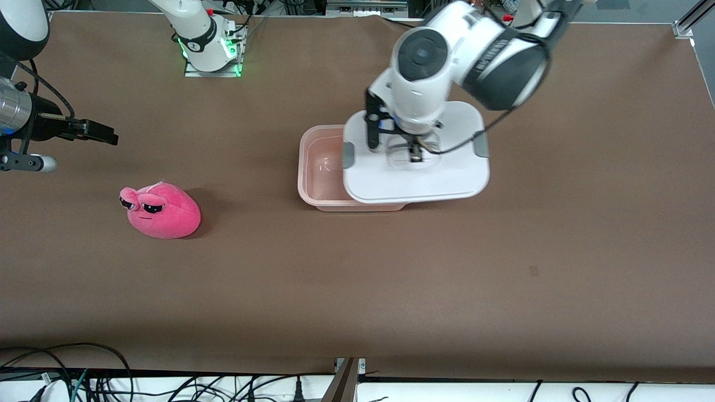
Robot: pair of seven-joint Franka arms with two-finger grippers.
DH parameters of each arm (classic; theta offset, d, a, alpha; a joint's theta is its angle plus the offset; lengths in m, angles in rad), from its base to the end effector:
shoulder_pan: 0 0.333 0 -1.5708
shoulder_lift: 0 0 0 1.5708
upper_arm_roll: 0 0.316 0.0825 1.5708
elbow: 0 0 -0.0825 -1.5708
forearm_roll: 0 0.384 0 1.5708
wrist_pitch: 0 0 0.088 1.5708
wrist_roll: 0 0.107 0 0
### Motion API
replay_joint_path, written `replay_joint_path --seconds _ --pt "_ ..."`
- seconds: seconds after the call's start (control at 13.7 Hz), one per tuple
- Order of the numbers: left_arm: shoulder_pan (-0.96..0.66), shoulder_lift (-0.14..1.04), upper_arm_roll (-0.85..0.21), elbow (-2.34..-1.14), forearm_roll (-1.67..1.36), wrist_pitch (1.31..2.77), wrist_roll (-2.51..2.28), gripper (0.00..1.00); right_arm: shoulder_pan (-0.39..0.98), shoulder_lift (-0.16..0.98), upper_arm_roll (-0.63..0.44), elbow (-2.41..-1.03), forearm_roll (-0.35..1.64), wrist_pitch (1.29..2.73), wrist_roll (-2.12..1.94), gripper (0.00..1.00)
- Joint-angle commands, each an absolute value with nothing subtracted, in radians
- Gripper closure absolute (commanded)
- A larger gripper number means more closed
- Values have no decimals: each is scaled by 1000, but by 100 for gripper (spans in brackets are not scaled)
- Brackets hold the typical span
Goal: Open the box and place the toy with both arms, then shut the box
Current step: 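Lift the lid with the left gripper and set it beside the pink box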
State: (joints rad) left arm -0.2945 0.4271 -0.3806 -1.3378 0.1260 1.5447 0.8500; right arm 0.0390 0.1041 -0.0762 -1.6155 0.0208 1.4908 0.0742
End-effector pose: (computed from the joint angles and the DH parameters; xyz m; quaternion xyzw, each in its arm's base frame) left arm 0.5483 -0.3645 0.4846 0.7223 -0.6848 -0.0935 0.0238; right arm 0.5680 -0.0169 0.5394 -0.9919 0.0559 0.1141 0.0043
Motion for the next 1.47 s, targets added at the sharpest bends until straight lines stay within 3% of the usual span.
replay_joint_path --seconds 0.0,0.37,0.59,1.17,1.39 --pt "-165 405 -387 -1316 129 1476 992 100 34 161 -71 -1572 -15 1494 72 0" --pt "124 390 -391 -1316 74 1451 1291 100 38 210 -66 -1592 -32 1496 72 0" --pt "193 373 -383 -1312 74 1387 1333 100 40 184 -63 -1724 -32 1638 89 0" --pt "219 380 -379 -1293 141 1390 1456 100 40 95 -64 -2050 -31 1969 91 0" --pt "219 380 -379 -1293 141 1388 1456 100 40 95 -67 -2112 -31 2061 91 0"
